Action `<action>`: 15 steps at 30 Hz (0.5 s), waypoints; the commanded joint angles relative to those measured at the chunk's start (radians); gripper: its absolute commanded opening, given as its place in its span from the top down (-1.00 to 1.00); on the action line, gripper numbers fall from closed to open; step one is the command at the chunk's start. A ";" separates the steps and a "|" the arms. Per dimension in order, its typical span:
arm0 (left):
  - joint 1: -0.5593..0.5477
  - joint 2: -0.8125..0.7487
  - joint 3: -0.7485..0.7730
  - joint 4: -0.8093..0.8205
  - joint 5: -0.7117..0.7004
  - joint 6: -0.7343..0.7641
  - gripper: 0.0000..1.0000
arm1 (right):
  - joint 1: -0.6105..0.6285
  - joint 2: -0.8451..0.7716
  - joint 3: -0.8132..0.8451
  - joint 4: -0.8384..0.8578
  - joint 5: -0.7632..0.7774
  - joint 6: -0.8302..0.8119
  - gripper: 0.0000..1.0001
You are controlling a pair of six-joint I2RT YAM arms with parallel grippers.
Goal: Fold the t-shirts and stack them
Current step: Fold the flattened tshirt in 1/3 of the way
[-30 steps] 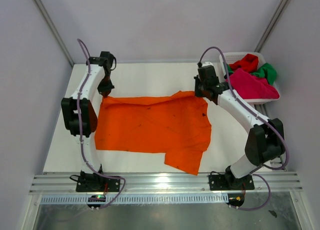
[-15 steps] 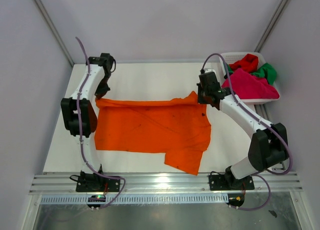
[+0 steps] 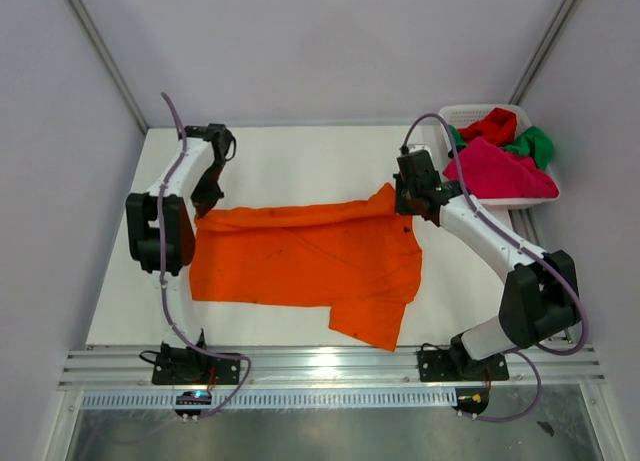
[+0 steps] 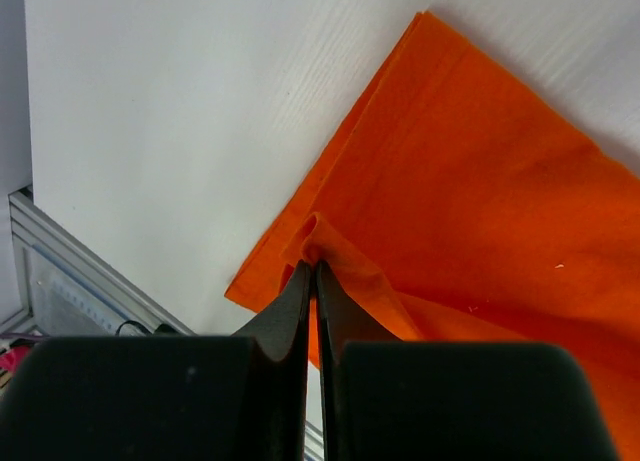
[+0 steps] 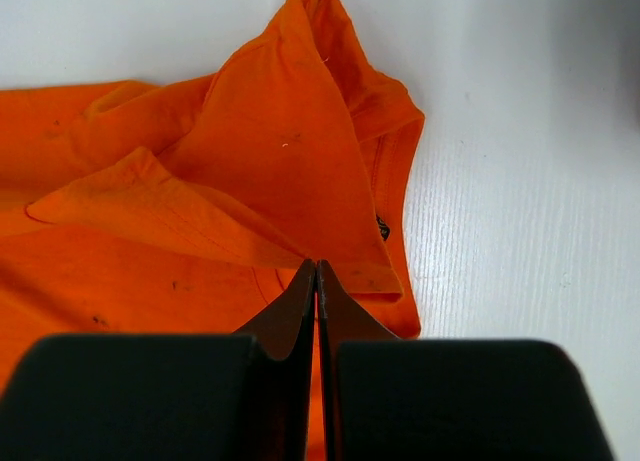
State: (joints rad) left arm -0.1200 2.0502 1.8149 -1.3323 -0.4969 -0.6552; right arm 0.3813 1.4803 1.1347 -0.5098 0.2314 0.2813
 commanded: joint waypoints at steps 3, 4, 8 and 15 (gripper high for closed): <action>-0.023 -0.062 -0.045 -0.100 0.014 -0.018 1.00 | 0.022 -0.044 -0.015 -0.009 0.000 0.027 0.94; -0.024 -0.064 -0.051 -0.102 0.015 -0.017 1.00 | 0.028 -0.046 -0.019 -0.010 -0.001 0.030 0.94; -0.029 -0.070 -0.071 -0.097 0.012 -0.012 1.00 | 0.039 -0.057 -0.041 -0.013 -0.001 0.041 0.94; -0.029 -0.062 -0.077 -0.102 0.006 -0.012 1.00 | 0.056 -0.071 -0.076 -0.021 0.000 0.068 0.94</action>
State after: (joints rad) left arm -0.1486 2.0415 1.7390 -1.3399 -0.4816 -0.6548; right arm 0.4274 1.4548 1.0630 -0.5335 0.2241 0.3225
